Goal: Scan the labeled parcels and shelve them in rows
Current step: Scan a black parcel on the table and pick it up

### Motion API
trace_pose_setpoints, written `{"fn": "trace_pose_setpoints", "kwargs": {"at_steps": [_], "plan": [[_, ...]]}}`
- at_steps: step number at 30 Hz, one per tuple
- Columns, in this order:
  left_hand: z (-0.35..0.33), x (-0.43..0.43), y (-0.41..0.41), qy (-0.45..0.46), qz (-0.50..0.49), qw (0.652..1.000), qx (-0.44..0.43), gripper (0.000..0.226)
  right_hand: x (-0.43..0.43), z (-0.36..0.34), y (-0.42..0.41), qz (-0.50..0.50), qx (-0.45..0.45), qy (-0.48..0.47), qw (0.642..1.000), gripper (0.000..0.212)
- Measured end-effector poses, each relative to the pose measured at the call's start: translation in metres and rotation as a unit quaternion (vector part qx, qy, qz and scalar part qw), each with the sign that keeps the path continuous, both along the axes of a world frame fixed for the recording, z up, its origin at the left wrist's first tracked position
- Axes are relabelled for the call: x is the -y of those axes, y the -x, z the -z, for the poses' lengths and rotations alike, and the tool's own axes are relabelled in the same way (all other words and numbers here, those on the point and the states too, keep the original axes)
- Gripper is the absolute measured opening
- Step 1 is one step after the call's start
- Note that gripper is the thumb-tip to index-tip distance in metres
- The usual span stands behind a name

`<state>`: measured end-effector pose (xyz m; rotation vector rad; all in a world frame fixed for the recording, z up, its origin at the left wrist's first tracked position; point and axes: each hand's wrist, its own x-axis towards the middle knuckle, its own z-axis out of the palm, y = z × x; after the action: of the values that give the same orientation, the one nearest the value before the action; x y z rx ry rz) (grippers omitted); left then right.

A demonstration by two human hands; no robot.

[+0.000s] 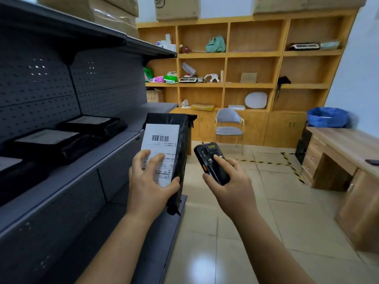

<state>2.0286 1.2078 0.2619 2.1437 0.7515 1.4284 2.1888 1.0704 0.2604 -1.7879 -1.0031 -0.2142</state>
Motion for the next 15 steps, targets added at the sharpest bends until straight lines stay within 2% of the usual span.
{"fn": "trace_pose_setpoints", "kwargs": {"at_steps": [9,15], "plan": [[-0.031,-0.163,-0.165,-0.012,-0.03,0.999,-0.022,0.06,-0.159,-0.014,-0.169,-0.012,-0.006,-0.015,1.0,0.06],[-0.039,-0.265,-0.235,-0.034,-0.152,0.988,0.002,0.059,-0.297,-0.018,-0.26,-0.11,-0.004,-0.046,0.993,0.057]]}}
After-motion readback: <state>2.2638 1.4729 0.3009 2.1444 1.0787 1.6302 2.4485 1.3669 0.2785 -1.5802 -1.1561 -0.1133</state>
